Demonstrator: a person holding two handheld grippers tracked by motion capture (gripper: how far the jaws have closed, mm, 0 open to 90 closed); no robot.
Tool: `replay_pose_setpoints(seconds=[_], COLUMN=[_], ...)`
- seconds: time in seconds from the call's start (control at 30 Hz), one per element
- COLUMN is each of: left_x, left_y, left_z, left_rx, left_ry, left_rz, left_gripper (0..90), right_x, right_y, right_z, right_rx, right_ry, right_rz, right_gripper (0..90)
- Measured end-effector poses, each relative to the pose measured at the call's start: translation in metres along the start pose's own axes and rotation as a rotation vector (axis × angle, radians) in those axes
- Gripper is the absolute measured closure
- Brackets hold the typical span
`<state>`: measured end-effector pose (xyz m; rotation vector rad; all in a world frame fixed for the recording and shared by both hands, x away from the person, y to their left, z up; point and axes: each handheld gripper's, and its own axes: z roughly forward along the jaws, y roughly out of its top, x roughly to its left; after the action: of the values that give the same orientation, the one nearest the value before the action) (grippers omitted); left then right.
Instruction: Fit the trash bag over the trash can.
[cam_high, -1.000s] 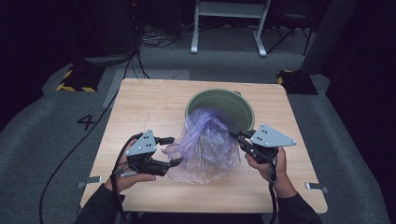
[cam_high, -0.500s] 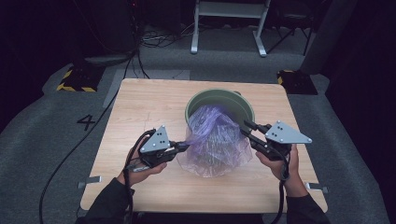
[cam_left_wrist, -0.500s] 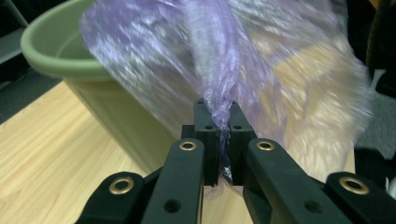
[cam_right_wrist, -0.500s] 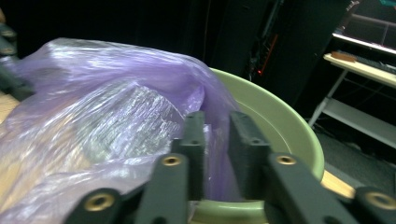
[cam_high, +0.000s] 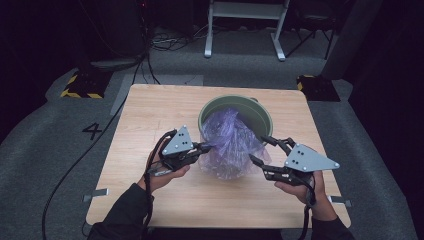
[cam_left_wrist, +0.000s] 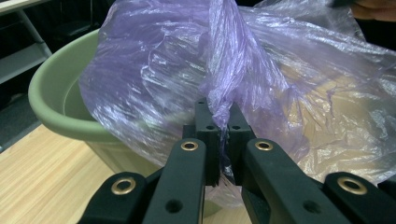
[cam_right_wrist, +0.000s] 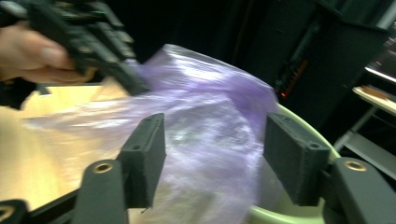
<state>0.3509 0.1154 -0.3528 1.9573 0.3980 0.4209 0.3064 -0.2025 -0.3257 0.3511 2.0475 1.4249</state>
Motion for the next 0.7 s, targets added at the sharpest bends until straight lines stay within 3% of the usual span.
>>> replay_pose_setpoints(seconds=[0.23, 0.27, 0.3, 0.33, 0.5, 0.53, 0.57, 0.6, 0.67, 0.7], left_x=[0.001, 0.002, 0.002, 0.002, 0.002, 0.002, 0.002, 0.001, 0.001, 0.001], left_y=[0.001, 0.001, 0.001, 0.001, 0.001, 0.0, 0.0, 0.0, 0.0, 0.0], left_z=[0.001, 0.0, 0.0, 0.001, 0.0, -0.001, -0.001, -0.002, -0.003, -0.003], left_rx=[0.002, 0.002, 0.002, 0.006, 0.007, 0.004, 0.004, 0.0, -0.001, -0.004], left_ry=[-0.002, -0.003, -0.004, -0.008, -0.013, -0.016, -0.016, -0.021, -0.023, -0.024], left_rz=[-0.002, -0.003, -0.004, -0.002, -0.002, -0.002, -0.002, 0.0, 0.002, 0.001], left_gripper=[87.8, 87.7, 87.7, 87.3, 86.3, 86.2, 86.0, 85.2, 84.3, 84.3], right_x=[0.015, 0.021, 0.021, 0.027, 0.034, 0.037, 0.037, 0.037, 0.036, 0.036], right_y=[0.01, 0.011, 0.011, 0.01, 0.002, -0.001, -0.001, -0.004, -0.005, -0.005], right_z=[-0.004, -0.002, -0.002, 0.003, 0.015, 0.021, 0.021, 0.024, 0.026, 0.026], right_rx=[-0.03, -0.016, -0.016, 0.008, 0.044, 0.079, 0.079, 0.098, 0.106, 0.106], right_ry=[0.105, 0.146, 0.146, 0.167, 0.217, 0.2, 0.2, 0.182, 0.152, 0.152], right_rz=[-0.034, -0.073, -0.073, -0.108, -0.142, -0.159, -0.159, -0.178, -0.176, -0.176], right_gripper=[34.0, 32.8, 32.8, 32.3, 34.1, 41.6, 41.6, 56.6, 71.8, 71.8])
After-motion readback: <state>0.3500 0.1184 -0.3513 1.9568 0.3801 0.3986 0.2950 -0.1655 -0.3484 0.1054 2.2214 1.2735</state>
